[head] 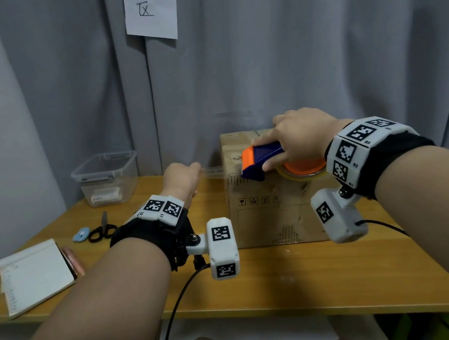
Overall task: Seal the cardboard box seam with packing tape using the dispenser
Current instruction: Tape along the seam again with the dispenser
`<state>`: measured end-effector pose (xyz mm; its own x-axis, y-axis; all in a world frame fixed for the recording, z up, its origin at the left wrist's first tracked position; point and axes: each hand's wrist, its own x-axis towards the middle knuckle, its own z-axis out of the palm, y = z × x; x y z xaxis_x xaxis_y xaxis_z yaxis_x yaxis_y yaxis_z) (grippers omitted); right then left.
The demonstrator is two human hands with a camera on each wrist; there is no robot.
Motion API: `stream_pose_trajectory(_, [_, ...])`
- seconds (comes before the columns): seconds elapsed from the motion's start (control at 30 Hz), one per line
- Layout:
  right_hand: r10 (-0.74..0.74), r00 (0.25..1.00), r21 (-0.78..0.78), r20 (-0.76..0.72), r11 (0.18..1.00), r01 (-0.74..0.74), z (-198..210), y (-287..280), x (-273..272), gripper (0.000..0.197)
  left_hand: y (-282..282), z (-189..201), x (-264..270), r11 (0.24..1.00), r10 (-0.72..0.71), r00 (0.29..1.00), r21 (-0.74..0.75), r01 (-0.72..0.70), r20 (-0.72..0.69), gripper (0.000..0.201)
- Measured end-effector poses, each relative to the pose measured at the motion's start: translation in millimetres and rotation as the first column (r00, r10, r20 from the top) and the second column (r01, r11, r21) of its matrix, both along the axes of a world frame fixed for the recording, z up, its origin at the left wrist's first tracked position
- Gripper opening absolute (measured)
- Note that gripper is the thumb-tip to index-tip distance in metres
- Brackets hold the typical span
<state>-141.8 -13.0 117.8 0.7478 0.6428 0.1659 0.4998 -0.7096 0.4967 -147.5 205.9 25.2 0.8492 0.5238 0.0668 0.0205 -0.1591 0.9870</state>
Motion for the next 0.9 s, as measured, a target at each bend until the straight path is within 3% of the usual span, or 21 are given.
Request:
stream_pose_trajectory(0.33, [-0.004,1.000,-0.035,-0.014,0.999,0.004,2,7,-3,0.063,3,-14,0,1.000,-0.001,1.000,-0.011,0.001,-0.026,0.025])
stream_pose_trajectory(0.57, [-0.035,0.998,-0.030,-0.054,0.999,0.033,5,9,-1,0.063,1,-18,-4,0.994,-0.028,0.999,-0.107,0.025,-0.022,0.032])
stream_pose_trajectory(0.9, [-0.036,0.997,-0.019,-0.065,0.999,0.035,3,10,0,0.063,-19,-37,-6,0.978,-0.117,0.981,-0.188,0.088,-0.152,0.029])
